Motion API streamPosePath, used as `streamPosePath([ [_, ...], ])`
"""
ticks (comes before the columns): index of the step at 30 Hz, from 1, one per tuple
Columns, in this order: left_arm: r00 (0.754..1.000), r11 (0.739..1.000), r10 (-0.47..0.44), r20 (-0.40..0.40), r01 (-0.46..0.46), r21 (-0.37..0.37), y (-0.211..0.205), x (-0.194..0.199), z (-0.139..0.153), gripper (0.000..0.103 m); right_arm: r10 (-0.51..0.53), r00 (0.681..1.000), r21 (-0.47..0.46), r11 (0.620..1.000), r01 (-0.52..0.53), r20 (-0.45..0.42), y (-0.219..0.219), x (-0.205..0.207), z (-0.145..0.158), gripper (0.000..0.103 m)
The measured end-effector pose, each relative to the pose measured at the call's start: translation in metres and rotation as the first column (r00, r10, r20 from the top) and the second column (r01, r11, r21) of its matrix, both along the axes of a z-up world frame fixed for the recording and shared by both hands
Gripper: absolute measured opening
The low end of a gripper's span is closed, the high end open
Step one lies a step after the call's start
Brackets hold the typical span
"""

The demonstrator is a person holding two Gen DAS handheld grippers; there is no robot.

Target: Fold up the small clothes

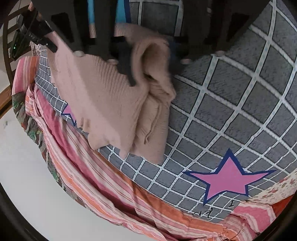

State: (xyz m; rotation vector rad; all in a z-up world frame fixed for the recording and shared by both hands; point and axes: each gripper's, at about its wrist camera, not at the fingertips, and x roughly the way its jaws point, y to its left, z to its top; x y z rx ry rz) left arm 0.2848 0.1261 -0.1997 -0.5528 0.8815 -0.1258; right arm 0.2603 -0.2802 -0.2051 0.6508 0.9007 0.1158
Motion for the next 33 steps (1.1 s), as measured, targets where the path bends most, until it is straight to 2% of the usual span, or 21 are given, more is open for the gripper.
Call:
streamPosePath([
  [3, 1.000, 1.000, -0.011, 0.021, 0.011, -0.002, 0.000, -0.004, 0.007, 0.012, 0.021, 1.000, -0.006, 1.000, -0.021, 0.010, 0.001, 0.000, 0.003, 0.010],
  [5, 0.999, 1.000, -0.018, 0.039, 0.019, -0.008, 0.002, -0.012, 0.015, 0.011, 0.039, 0.998, -0.056, 0.998, -0.036, 0.049, 0.005, -0.008, 0.015, 0.009],
  [9, 0.998, 0.999, -0.032, 0.056, 0.033, -0.013, 0.005, -0.035, 0.030, 0.011, 0.053, 0.994, -0.046, 0.998, -0.048, 0.098, 0.005, -0.032, 0.037, 0.009],
  [16, 0.996, 0.997, -0.071, 0.058, 0.071, 0.000, 0.003, -0.103, 0.037, 0.011, 0.098, 0.991, -0.079, 0.993, -0.091, 0.092, 0.002, -0.097, 0.055, 0.009],
  [21, 0.992, 0.994, -0.110, 0.059, 0.108, 0.028, -0.002, -0.140, 0.027, 0.011, 0.108, 0.992, -0.120, 0.988, -0.099, 0.073, -0.004, -0.145, 0.051, 0.009],
  [23, 0.992, 0.992, -0.114, 0.051, 0.112, 0.049, -0.004, -0.142, 0.023, 0.013, 0.101, 0.993, -0.133, 0.987, -0.092, 0.063, -0.006, -0.153, 0.044, 0.010],
  [24, 0.992, 0.992, -0.117, 0.039, 0.115, 0.060, -0.004, -0.142, 0.021, 0.017, 0.099, 0.994, -0.145, 0.985, -0.090, 0.055, -0.006, -0.154, 0.040, 0.016],
  [25, 0.993, 0.990, -0.119, 0.026, 0.117, 0.076, -0.003, -0.140, 0.020, 0.022, 0.097, 0.995, -0.188, 0.978, -0.088, 0.039, -0.004, -0.154, 0.037, 0.023],
  [28, 0.994, 0.985, -0.093, 0.056, 0.083, 0.152, 0.004, -0.143, 0.027, 0.040, 0.116, 0.991, -0.308, 0.947, -0.090, 0.068, 0.001, -0.159, 0.045, 0.031],
  [31, 0.992, 0.979, -0.083, 0.098, 0.063, 0.196, 0.009, -0.132, 0.038, 0.042, 0.113, 0.987, -0.419, 0.906, -0.054, 0.117, 0.005, -0.160, 0.061, 0.037],
  [33, 0.988, 0.975, -0.107, 0.111, 0.082, 0.206, 0.006, -0.118, 0.046, 0.042, 0.114, 0.986, -0.438, 0.897, -0.049, 0.123, 0.005, -0.147, 0.067, 0.037],
])
